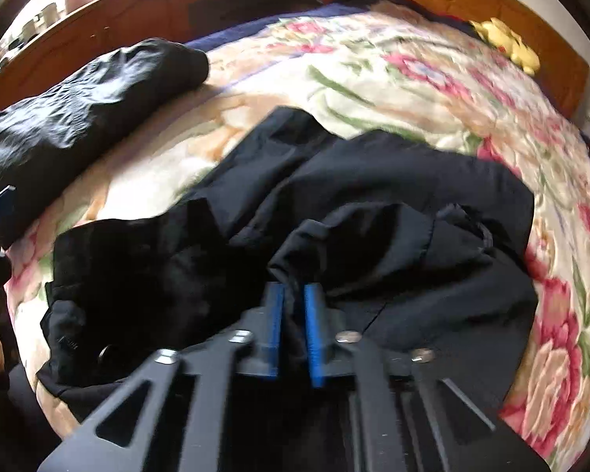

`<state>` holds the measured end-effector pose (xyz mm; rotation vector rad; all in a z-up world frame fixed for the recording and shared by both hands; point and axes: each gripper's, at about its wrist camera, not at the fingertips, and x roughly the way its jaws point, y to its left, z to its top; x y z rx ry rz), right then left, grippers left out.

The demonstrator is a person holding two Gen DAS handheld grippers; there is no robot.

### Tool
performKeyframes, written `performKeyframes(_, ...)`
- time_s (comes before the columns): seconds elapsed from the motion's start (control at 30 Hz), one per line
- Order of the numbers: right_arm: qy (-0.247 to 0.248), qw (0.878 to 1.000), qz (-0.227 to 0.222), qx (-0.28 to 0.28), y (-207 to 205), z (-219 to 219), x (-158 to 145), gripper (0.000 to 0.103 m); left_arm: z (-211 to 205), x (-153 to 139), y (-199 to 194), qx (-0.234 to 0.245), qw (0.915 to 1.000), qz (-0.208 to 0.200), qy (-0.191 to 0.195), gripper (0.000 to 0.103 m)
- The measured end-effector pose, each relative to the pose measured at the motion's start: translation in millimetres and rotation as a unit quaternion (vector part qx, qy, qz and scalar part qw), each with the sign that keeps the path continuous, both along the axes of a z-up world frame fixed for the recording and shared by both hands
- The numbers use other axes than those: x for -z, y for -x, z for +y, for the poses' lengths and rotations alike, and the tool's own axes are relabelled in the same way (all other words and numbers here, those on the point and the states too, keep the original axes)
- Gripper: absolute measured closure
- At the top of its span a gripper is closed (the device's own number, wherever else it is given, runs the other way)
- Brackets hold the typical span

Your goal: Fold large clothes

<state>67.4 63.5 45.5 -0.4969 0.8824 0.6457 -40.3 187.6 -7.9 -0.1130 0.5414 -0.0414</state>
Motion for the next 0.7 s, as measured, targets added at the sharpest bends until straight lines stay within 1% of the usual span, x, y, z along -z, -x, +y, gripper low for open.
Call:
performKeyframes(0.07, -0.014, 1.0, -0.023, -0.008, 5.1, 0.0, -8.6, 0.099, -0.1, -0.4, 0.7, 0.002, 1.0, -0.001, 0.001, 0.023)
performKeyframes(0.2, -0.043, 0.998, -0.051, -0.013, 9.9, 0.8, -27.7, 0.1, 0.2, 0.1, 3.2, 0.004, 1.0, -0.001, -0.001, 0.023)
performKeyframes(0.37, -0.066, 0.995, -0.065, -0.047, 21.1, 12.0, -41.1, 0.1, 5.5, 5.0, 13.3, 0.003, 1.0, 0.001, 0.0, 0.023)
performKeyframes(0.43, -0.072, 0.994, -0.057, -0.066, 26.4, 22.6, -38.5, 0.1, 9.8, 7.5, 16.7, -0.002, 1.0, 0.003, 0.008, 0.023)
performKeyframes(0.5, -0.074, 0.993, -0.044, -0.078, 28.3, 25.8, -29.8, 0.1, 12.3, 9.0, 18.9, -0.006, 0.9999, 0.005, 0.012, 0.023)
performKeyframes(0.63, -0.06, 0.994, -0.018, -0.084, 19.8, 23.8, -11.7, 0.1, 11.6, 11.6, 20.3, -0.006, 0.9999, 0.007, 0.009, 0.023)
performKeyframes(0.7, -0.085, 0.994, -0.008, -0.075, 10.9, 11.5, -15.2, 0.1, 10.6, 12.5, 19.8, -0.003, 0.9999, 0.008, 0.006, 0.023)
